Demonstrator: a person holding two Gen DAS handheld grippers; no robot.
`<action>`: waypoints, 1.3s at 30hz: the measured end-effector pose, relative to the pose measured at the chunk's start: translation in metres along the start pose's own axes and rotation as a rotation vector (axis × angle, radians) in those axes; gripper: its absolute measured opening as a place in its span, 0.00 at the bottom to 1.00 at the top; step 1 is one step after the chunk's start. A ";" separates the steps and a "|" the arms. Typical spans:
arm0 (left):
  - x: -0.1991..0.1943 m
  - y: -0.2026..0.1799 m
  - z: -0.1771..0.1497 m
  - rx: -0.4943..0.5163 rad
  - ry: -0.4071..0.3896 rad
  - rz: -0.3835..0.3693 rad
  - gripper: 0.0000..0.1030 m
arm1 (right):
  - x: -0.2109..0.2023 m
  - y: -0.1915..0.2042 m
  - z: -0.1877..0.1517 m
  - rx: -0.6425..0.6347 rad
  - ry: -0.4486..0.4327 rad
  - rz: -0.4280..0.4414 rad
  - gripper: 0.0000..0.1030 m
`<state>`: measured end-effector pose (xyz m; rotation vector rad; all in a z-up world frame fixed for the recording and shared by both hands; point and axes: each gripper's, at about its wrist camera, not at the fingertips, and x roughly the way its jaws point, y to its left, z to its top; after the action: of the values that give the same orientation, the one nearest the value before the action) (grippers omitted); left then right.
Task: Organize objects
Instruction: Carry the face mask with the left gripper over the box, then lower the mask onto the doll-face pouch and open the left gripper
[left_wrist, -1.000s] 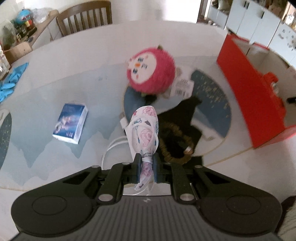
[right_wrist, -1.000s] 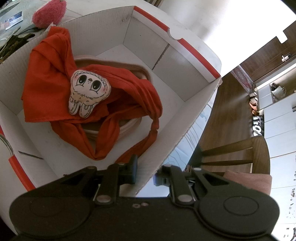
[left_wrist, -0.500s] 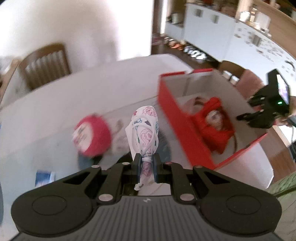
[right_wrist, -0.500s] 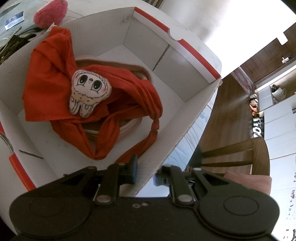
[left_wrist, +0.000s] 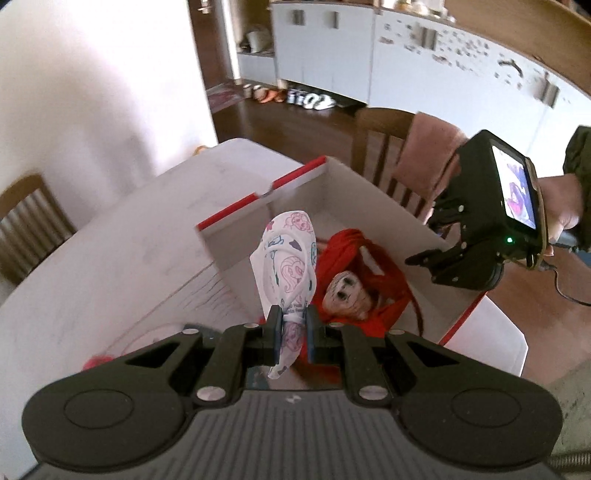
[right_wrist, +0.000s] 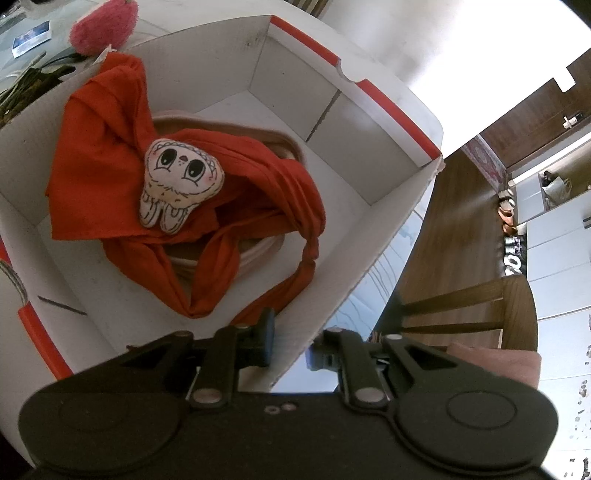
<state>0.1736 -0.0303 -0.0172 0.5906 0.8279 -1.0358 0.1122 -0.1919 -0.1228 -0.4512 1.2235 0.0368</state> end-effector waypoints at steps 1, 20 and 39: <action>0.004 -0.003 0.004 0.012 0.005 -0.006 0.11 | 0.000 0.000 0.000 -0.001 0.000 0.000 0.14; 0.106 -0.035 0.038 0.127 0.134 -0.016 0.11 | 0.001 -0.001 0.001 -0.002 0.006 0.009 0.14; 0.131 -0.042 0.032 0.120 0.188 -0.027 0.27 | 0.002 -0.004 0.003 0.012 0.011 0.017 0.14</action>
<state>0.1805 -0.1379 -0.1087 0.7897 0.9446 -1.0714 0.1169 -0.1948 -0.1224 -0.4313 1.2373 0.0415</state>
